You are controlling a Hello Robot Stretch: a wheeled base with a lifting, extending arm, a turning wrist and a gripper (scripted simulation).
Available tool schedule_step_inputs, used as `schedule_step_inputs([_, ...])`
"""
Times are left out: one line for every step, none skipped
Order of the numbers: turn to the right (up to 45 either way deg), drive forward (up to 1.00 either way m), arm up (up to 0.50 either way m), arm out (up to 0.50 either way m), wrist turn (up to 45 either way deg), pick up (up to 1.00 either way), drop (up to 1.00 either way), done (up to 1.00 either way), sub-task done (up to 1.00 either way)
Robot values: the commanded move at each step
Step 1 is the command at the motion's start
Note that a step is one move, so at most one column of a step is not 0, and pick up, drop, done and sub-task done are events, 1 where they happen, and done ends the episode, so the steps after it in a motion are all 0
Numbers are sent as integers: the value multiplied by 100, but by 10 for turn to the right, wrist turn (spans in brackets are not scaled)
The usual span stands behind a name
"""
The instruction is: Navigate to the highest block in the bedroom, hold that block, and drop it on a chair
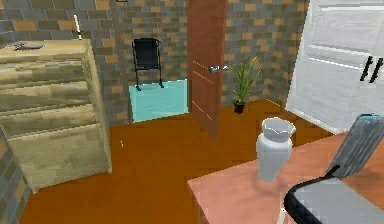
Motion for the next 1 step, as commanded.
schedule_step_inputs([0, 0, 0, 0, 240, 0, 0, 0, 0])
